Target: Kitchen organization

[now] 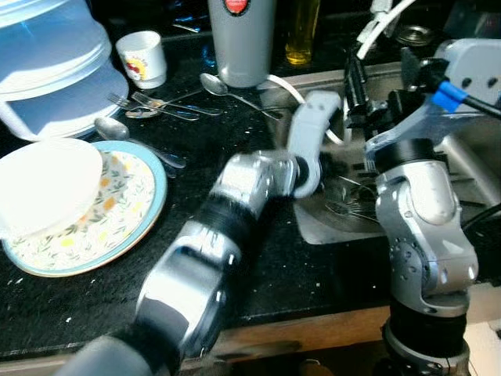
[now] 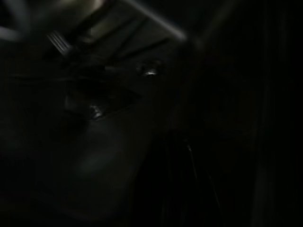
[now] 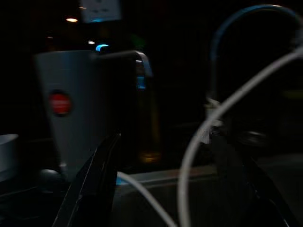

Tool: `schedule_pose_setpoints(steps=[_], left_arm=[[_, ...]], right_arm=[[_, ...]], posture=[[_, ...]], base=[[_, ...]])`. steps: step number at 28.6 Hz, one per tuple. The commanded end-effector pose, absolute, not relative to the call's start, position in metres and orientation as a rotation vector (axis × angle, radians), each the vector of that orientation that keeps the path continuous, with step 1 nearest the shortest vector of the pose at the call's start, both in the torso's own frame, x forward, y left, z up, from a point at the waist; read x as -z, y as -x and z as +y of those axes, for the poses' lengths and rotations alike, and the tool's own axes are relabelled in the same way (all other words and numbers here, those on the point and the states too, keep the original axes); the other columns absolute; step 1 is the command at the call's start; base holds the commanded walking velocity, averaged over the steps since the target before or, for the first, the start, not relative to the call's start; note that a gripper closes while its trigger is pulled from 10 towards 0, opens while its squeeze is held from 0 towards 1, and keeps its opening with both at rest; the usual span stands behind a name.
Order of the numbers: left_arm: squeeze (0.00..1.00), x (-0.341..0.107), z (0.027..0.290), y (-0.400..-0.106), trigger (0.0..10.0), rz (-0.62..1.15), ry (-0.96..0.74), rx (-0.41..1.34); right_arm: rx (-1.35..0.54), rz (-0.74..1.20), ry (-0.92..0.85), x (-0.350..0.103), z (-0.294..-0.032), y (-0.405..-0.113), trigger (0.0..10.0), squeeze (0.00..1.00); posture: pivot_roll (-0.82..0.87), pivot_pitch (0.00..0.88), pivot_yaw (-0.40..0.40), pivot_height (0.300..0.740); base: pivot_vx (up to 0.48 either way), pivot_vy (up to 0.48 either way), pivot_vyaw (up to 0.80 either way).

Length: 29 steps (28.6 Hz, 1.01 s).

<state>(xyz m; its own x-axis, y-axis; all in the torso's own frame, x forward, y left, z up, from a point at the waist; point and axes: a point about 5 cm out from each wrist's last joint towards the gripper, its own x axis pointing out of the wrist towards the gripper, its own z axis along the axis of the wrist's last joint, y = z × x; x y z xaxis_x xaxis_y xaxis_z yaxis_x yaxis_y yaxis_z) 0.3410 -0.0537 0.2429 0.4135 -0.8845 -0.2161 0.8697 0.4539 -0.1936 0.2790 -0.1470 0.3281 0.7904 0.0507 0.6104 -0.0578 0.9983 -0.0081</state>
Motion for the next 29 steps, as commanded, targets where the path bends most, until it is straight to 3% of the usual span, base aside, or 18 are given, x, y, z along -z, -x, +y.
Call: schedule_pose_setpoints(steps=[1,7,9,12,16,18,21,22,29], left_arm=[[0.0,-0.25,-0.054,-0.342,10.0,0.204,0.051,1.083],[0.0,-0.289,-0.015,-0.373,10.0,-0.038,0.055,0.826],[0.0,-0.293,-0.011,-0.375,10.0,-0.058,0.052,0.813],[0.0,-0.323,0.021,-0.381,10.0,-0.201,0.029,0.692],[0.0,-0.337,0.042,-0.383,10.0,-0.249,0.015,0.618],[0.0,-0.341,0.067,-0.39,10.0,-0.249,-0.047,0.495],[0.0,-0.341,0.082,-0.395,10.0,-0.232,-0.083,0.423],[0.0,-0.342,0.099,-0.397,10.0,-0.233,-0.097,0.374],[0.0,-0.372,0.144,-0.357,10.0,-0.405,-0.105,0.546]], right_arm=[[-0.076,-0.683,-0.01,-0.331,-0.144,-0.277,10.0,0.0],[-0.076,-0.687,-0.008,-0.332,-0.145,-0.278,10.0,0.0],[-0.076,-0.687,-0.008,-0.331,-0.145,-0.278,10.0,0.0],[-0.077,-0.695,-0.005,-0.333,-0.145,-0.279,10.0,0.0],[-0.077,-0.7,-0.003,-0.333,-0.145,-0.279,10.0,0.0],[-0.078,-0.702,-0.002,-0.333,-0.145,-0.28,10.0,0.0],[-0.078,-0.703,-0.002,-0.333,-0.146,-0.281,10.0,0.0],[-0.08,-0.704,-0.002,-0.333,-0.146,-0.281,10.0,0.0],[-0.113,-0.706,-0.011,-0.331,-0.143,-0.286,10.0,0.0]], posture=[[-0.08,0.148,0.095,0.74],[-0.07,0.142,0.089,0.74],[-0.07,0.142,0.089,0.74],[-0.07,0.129,0.086,0.74],[-0.07,0.125,0.087,0.74],[-0.06,0.115,0.085,0.74],[-0.06,0.11,0.084,0.74],[-0.05,0.103,0.08,0.74],[0.0,0.058,0.061,0.74]], base=[[0.0,0.0,0.0],[0.0,0.0,0.0],[0.0,0.0,0.0],[0.0,0.0,0.0],[0.0,0.0,0.0],[0.0,0.0,0.0],[0.0,0.0,0.0],[0.0,0.0,0.0],[0.0,0.0,0.0]])
